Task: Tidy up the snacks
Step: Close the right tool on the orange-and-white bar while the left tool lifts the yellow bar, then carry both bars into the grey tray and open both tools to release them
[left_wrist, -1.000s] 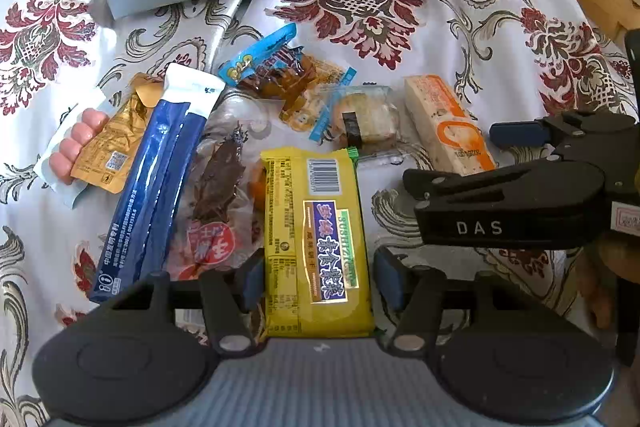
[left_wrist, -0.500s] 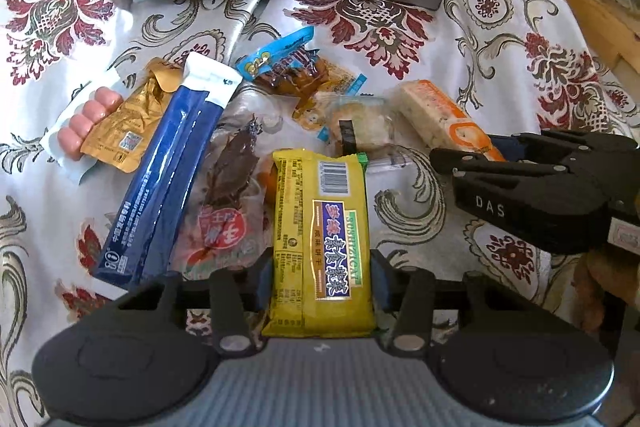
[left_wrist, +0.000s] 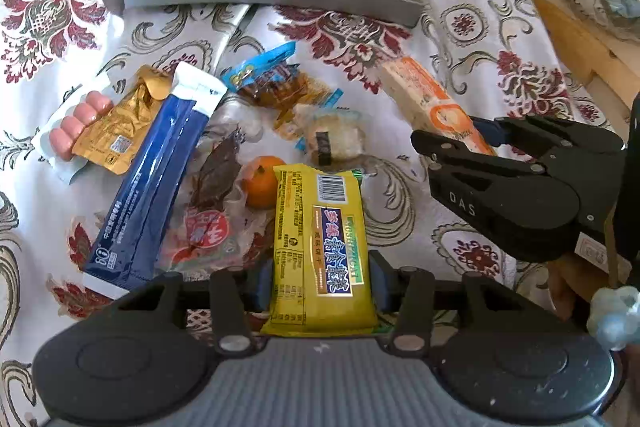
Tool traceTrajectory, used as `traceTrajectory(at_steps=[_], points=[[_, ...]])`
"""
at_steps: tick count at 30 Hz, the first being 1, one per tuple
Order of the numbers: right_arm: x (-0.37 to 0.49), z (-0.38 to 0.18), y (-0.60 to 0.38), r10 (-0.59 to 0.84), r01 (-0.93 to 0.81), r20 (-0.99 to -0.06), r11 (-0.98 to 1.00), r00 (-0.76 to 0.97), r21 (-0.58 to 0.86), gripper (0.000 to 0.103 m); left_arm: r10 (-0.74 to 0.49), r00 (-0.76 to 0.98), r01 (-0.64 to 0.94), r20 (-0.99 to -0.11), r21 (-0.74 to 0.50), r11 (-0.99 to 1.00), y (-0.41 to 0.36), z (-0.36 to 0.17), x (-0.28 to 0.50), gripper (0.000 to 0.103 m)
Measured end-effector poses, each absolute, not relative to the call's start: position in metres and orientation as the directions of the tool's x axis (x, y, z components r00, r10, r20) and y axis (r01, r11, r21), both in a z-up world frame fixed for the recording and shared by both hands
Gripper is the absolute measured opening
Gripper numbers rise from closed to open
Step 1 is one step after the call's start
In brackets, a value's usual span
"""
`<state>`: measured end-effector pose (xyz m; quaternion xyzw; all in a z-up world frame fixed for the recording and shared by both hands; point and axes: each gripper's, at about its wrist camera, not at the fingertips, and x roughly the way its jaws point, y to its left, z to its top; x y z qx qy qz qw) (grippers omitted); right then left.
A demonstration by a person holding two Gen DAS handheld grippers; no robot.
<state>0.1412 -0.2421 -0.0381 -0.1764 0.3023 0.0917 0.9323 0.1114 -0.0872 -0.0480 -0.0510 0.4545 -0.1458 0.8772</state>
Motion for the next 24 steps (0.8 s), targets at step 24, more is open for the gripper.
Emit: traceTrajectory(at_steps=[24], points=[[0.149,0.002,-0.249,0.154,-0.234,-0.313,0.944,0.937,-0.235,0.035,-0.205,0.806,0.114,-0.556,-0.194,0.974,-0.078,0.012,0.143,0.051]])
